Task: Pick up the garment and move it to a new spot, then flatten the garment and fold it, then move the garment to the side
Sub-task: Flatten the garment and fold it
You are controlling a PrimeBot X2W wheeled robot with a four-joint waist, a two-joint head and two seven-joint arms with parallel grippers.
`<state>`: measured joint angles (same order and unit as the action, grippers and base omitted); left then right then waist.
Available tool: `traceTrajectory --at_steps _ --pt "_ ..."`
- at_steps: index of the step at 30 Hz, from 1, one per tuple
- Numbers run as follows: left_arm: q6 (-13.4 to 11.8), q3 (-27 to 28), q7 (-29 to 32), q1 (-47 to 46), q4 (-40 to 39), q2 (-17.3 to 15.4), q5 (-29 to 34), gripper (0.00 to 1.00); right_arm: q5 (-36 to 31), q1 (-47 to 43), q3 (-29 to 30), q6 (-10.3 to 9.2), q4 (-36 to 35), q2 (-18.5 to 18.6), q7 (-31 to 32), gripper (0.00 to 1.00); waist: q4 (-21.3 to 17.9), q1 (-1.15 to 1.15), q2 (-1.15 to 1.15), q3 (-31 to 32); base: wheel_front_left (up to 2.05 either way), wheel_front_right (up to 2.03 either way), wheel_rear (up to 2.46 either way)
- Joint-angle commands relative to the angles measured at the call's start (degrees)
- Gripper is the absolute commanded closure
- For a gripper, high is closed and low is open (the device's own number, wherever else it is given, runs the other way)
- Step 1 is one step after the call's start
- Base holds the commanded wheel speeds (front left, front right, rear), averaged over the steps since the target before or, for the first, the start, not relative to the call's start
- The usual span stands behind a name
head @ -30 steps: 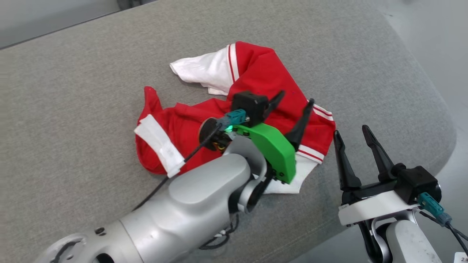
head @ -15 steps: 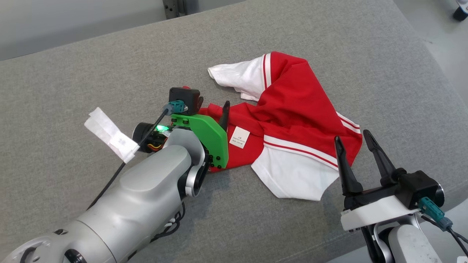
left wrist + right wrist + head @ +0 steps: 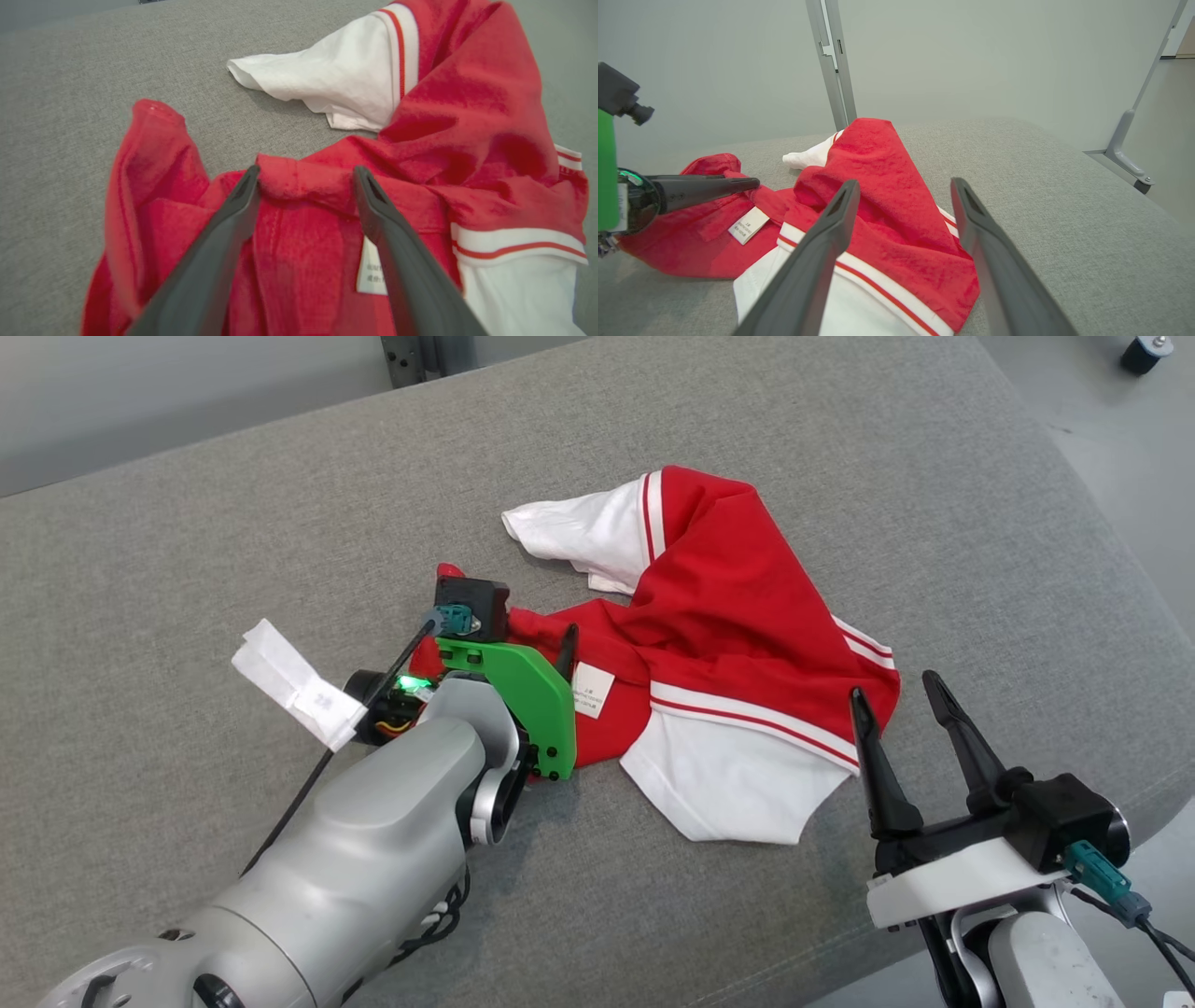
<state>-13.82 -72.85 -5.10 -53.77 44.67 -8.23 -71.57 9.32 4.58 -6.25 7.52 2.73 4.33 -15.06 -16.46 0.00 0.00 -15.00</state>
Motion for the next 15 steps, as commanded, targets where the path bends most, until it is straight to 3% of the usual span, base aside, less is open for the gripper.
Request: traceTrajectory --at_steps 1,2,10,15 --pt "0.57 -0.03 0.09 0.64 0.46 0.33 -0.38 0.87 0.04 -0.22 0.12 -0.06 0.08 0.00 -0.18 0.00 -0.18 0.00 0.00 0.11 0.00 0.00 0.00" --pt "0.99 -0.07 0.18 0.79 0.75 0.57 -0.33 1.00 0.06 -0.40 0.19 -0.06 0.10 -0.03 -0.18 0.00 -0.20 0.00 0.00 0.19 0.00 0.00 0.00" --pt "2.98 1.00 -3.72 0.86 0.85 1.68 0.07 1.00 -0.33 -1.72 1.34 -0.06 0.30 -0.17 -0.18 0.00 1.23 0.00 0.00 1.36 0.00 0.00 0.00" --pt "3.50 1.86 -7.10 4.56 -4.60 0.04 -0.44 1.00 -0.42 -3.22 2.03 -0.06 0.25 -0.14 -0.18 0.00 2.97 0.00 0.00 3.08 0.00 0.00 0.00"
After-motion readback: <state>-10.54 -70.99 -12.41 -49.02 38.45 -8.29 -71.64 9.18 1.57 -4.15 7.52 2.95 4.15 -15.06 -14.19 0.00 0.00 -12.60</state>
